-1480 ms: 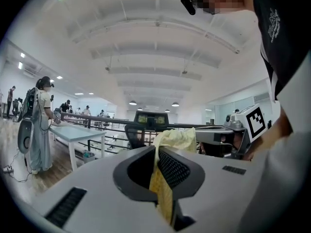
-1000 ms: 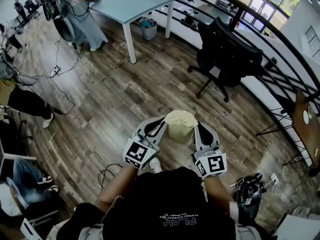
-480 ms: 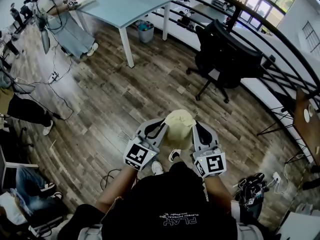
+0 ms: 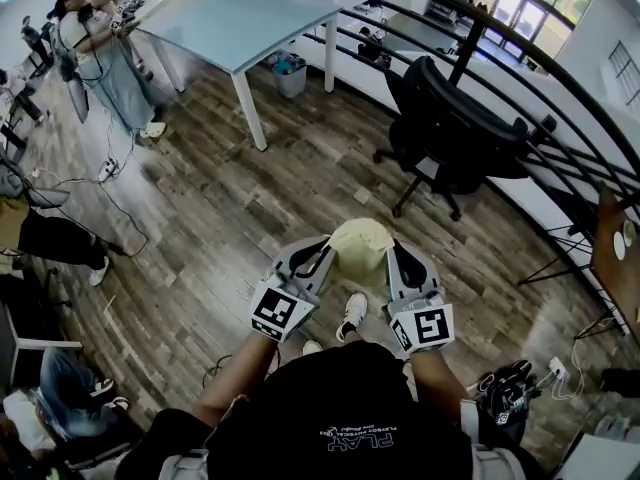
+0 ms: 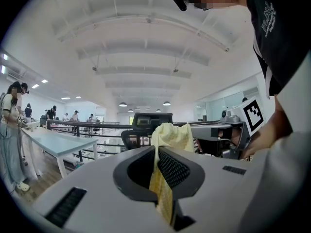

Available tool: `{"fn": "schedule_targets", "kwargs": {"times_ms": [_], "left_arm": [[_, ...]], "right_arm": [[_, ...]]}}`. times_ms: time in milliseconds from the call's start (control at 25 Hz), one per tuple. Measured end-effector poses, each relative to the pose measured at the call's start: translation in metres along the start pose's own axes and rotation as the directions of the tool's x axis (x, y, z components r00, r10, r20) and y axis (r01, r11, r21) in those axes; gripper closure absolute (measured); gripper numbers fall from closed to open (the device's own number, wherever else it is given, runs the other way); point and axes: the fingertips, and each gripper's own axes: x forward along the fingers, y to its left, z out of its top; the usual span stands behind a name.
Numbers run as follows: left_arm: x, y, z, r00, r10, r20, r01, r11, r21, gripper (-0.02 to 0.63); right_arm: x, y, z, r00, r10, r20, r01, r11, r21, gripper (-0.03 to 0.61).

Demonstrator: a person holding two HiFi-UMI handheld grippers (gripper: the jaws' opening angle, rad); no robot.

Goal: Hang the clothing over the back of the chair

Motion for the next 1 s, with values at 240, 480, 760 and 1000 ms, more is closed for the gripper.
{"fn": "schedule_targets", "kwargs": {"times_ms": [240,480,760,1000], "left_arm": [[0.045,0.012,0.016,1.000,0.003,0.012,-0.003,1.000,0.010,0.587],[0.091,0.016,0.016,1.000,0.010,-0.004,-0.010,1.000,0.018,0.588],[0.134,0.007,0.025,1.000,-0.016,-0.017,0.017,0.999,0.043,0.588],[0.168,0.007,0.029,0.999,-0.036,-0.020,0.036,0.999,0.035,0.588]], "right_arm": [[0.020,-0.041,0.010,1.000,-0.012,0.028,0.012,1.000,0.003,0.558],[0.030,-0.079,0.005,0.999,-0.012,0.038,0.011,1.000,0.027,0.558],[0.030,-0.129,0.008,0.998,-0.034,0.051,0.032,0.998,0.045,0.558],[0.030,-0.162,0.012,0.997,-0.054,0.045,0.053,0.998,0.026,0.558]]}}
